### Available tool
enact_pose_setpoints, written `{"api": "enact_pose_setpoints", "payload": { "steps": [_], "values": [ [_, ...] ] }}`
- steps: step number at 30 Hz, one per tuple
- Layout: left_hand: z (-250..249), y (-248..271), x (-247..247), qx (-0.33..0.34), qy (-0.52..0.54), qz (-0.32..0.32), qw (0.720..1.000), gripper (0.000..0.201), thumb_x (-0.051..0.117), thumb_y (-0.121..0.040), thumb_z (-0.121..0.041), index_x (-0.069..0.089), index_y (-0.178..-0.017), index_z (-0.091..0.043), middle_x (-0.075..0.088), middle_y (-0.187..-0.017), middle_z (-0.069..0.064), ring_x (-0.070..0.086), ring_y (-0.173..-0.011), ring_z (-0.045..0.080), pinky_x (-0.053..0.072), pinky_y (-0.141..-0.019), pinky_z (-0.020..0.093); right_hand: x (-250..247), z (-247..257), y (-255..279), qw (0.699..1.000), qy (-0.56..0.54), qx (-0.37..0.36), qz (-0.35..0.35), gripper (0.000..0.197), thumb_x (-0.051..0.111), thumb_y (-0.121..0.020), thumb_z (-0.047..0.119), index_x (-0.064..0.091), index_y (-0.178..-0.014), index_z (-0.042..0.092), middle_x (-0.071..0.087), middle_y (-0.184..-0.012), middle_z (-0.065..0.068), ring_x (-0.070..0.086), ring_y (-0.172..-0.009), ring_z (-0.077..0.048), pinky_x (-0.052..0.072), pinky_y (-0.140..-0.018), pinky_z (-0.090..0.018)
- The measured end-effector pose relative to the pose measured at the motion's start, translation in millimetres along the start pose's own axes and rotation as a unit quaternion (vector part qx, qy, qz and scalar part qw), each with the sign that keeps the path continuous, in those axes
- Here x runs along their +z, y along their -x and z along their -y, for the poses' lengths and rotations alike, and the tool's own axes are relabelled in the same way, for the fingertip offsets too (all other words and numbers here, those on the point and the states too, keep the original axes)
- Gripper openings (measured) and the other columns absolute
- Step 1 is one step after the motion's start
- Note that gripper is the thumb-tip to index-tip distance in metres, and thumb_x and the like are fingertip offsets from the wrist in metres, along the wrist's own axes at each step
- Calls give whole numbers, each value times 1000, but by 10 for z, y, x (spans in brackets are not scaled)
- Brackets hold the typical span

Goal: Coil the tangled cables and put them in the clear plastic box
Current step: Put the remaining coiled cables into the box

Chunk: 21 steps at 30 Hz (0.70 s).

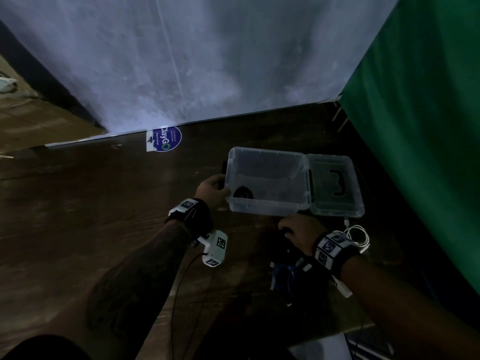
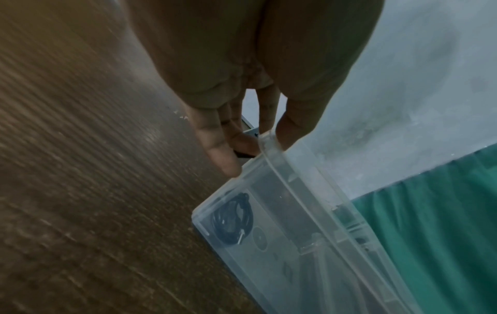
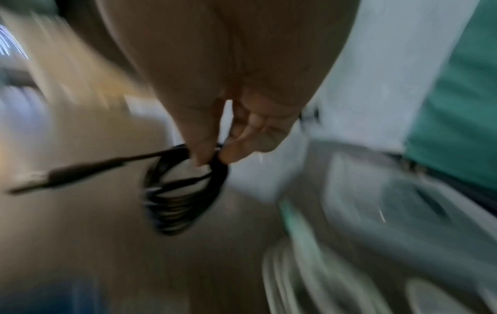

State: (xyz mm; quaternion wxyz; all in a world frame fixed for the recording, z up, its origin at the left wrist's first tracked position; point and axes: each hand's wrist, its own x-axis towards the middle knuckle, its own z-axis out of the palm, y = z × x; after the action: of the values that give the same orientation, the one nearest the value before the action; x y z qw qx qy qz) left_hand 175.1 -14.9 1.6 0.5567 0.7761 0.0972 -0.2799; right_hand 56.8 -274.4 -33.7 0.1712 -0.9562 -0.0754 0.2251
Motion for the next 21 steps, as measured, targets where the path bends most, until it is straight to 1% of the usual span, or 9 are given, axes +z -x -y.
{"api": "enact_pose_setpoints", "payload": {
  "steps": [3,5,7,9,11,13,15,18,21],
  "values": [
    [-6,2,2,7,-13,2,1000,44,63,-88,-11,53,-128,-26,63,-113,4,69,-85,23,56,-58,30,-401,239,118,987,-92,-53,-124,22,68,-87,16,69,-109,20,63,-106,3,59,-95,-13,43,-85,-24],
    [4,7,7,14,-21,1,1000,43,64,-88,-11,54,-127,-25,62,-111,2,69,-83,21,56,-57,30,-732,360,84,969,-136,-25,-204,18,69,-87,16,67,-105,20,61,-97,8,58,-86,-7,46,-77,-23],
    [17,26,21,10,-25,9,1000,42,64,-88,-11,53,-126,-25,60,-105,-3,68,-84,20,58,-60,31,-983,348,-91,962,-128,20,-241,17,69,-87,15,66,-104,16,59,-93,8,57,-85,-9,48,-76,-27],
    [37,45,41,6,-29,17,999,42,63,-88,-11,52,-126,-26,58,-101,-6,67,-85,19,59,-63,33,-1089,259,-372,971,-96,67,-208,14,67,-86,14,65,-100,13,61,-92,1,60,-89,-17,51,-79,-32],
    [45,59,62,4,-29,21,999,41,63,-88,-12,52,-125,-26,57,-100,-8,67,-86,19,60,-65,33,-1075,207,-640,986,-32,115,-116,9,67,-86,19,62,-92,18,64,-96,-3,63,-96,-25,53,-83,-37],
    [52,66,79,1,-26,23,999,39,62,-89,-13,52,-124,-27,56,-98,-10,67,-85,18,60,-66,33,-993,209,-835,989,39,141,-22,12,67,-89,26,65,-99,19,65,-105,-4,63,-102,-27,54,-88,-38],
    [58,72,88,4,-25,19,999,39,62,-89,-12,51,-124,-26,54,-95,-11,67,-82,16,59,-63,32,-867,193,-988,987,59,147,22,20,65,-91,25,67,-108,13,67,-113,-7,64,-104,-29,54,-91,-38],
    [63,77,91,14,-32,15,999,42,62,-89,-11,51,-127,-23,55,-95,-11,66,-81,16,58,-59,29,-709,158,-1022,985,38,169,23,23,61,-93,21,66,-111,6,66,-117,-15,63,-106,-33,52,-87,-36],
    [36,91,77,7,-36,30,999,42,61,-90,-11,50,-127,-25,55,-97,-10,67,-85,17,57,-60,28,-696,121,-864,984,-64,158,-59,14,62,-92,22,65,-101,11,68,-105,-13,63,-98,-31,48,-77,-32]
  ]
}}
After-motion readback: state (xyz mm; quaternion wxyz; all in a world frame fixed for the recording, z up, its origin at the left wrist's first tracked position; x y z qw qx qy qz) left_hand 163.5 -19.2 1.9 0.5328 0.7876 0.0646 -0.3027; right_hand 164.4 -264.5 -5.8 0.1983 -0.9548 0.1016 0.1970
